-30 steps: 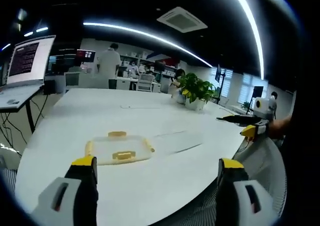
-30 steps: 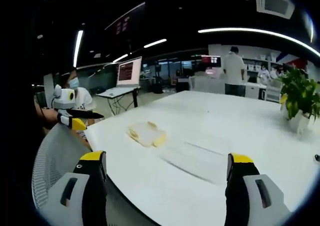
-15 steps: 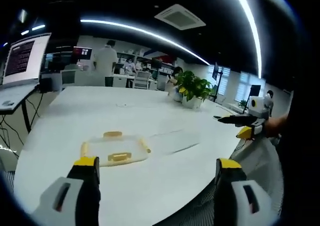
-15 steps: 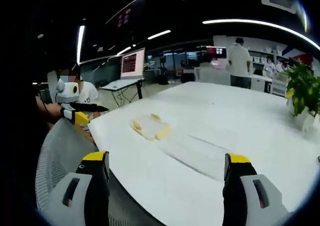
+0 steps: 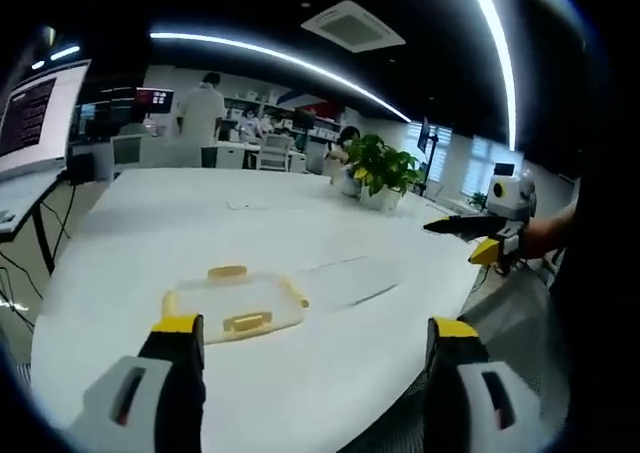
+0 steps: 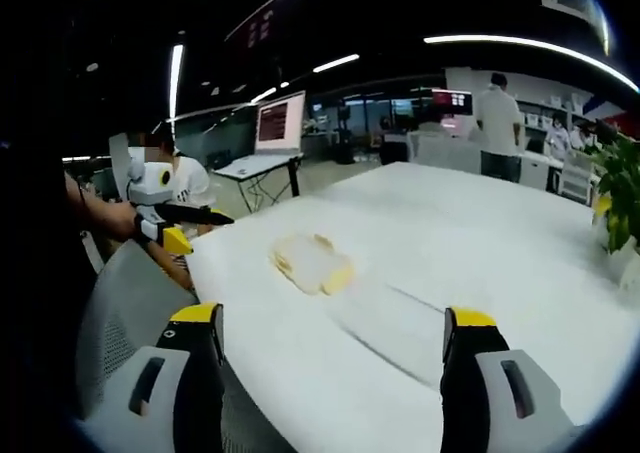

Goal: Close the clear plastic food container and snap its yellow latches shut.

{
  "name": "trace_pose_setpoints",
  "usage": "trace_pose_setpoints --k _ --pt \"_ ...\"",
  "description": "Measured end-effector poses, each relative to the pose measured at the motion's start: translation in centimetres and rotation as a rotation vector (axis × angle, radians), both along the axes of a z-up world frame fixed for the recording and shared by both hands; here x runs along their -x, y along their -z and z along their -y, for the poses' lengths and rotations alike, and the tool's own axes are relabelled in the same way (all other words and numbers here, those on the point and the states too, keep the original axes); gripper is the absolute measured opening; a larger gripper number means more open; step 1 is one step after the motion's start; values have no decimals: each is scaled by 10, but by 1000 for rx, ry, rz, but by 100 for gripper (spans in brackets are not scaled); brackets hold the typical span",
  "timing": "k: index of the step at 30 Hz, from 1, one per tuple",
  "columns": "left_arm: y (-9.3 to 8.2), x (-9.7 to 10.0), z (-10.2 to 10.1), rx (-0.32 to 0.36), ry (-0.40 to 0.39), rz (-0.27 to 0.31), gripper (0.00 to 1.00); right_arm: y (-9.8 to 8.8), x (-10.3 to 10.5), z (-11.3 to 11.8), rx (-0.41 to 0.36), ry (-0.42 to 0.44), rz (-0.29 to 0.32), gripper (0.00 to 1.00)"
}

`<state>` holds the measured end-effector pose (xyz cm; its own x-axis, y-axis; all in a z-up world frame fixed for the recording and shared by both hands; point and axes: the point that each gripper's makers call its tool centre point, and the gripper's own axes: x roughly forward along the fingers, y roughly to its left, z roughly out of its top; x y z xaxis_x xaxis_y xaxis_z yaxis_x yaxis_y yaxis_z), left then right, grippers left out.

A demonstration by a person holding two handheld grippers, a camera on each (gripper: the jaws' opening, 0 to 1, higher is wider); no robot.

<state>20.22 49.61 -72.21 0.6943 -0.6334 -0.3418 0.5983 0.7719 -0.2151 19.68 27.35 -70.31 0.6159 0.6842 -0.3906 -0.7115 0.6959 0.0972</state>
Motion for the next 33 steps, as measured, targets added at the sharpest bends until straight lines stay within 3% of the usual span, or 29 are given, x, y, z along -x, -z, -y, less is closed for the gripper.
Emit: trace_pose_setpoints --k 14,17,20,26,33 --pt "5 -18 -2 -59 96 -14 86 2 -21 -26 63 -91 5 80" --pt "9 -20 -3 -45 132 -35 82 3 -27 -30 70 -105 5 77" --pt "18 -19 -5 -110 170 -44 81 6 -30 -34 85 -123 4 76" --pt "21 -24 -14 -117 191 -58 80 12 -36 -38 111 -148 -10 69" --pt "26 -34 -27 -200 248 -66 79 15 -40 -41 121 -169 -21 68"
